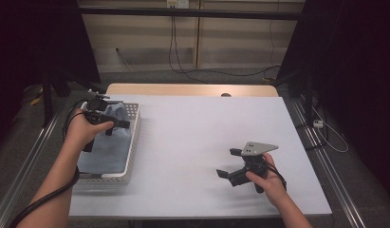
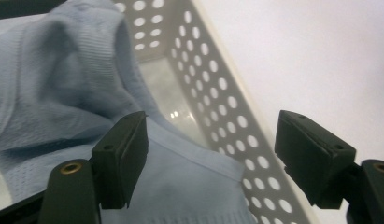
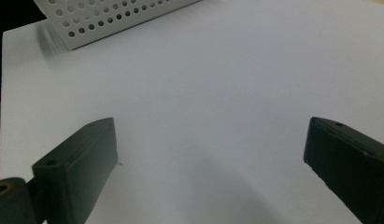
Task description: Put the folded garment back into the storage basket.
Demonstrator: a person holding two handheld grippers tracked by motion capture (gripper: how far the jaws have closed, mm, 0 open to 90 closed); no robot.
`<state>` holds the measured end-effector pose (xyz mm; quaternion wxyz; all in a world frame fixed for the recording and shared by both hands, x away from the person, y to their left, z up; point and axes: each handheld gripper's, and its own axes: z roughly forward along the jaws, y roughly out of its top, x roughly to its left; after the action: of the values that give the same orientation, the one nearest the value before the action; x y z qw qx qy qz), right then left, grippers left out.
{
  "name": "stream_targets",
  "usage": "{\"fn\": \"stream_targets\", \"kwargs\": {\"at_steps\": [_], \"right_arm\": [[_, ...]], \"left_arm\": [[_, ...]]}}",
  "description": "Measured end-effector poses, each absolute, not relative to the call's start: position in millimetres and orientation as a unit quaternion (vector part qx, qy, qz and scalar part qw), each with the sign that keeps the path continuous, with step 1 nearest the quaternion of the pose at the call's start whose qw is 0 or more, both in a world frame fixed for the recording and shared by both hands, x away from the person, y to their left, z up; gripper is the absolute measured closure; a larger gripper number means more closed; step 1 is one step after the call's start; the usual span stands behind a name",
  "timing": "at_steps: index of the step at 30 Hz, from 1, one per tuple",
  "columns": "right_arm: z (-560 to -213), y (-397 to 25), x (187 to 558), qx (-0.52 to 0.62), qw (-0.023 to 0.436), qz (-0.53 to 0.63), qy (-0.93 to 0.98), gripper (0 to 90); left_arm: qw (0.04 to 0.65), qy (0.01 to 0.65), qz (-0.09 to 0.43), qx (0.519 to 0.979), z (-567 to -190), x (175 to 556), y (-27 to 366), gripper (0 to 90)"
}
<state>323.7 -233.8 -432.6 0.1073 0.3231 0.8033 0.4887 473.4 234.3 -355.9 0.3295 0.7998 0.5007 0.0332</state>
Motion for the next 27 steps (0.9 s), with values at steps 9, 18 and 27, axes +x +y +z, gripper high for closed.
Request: {"fn": "stream_targets", "kwargs": {"at_steps": [9, 18, 27], "right_arm": [[-434, -235, 324, 0.327, 0.108, 0.487, 0.803, 2.7], [-434, -237, 324, 0.33, 0.109, 0.486, 0.802, 2.7], [-433, -237, 324, 0.329, 0.11, 0.487, 0.801, 2.7]], "left_arm": [[0.336, 0.471, 0.018, 0.815, -352, 467, 218, 22.4], [0.349, 0.438, 0.009, 0.828, -347, 461, 194, 21.4], [0.357, 0.416, -0.003, 0.836, -348, 454, 176, 20.4]]}}
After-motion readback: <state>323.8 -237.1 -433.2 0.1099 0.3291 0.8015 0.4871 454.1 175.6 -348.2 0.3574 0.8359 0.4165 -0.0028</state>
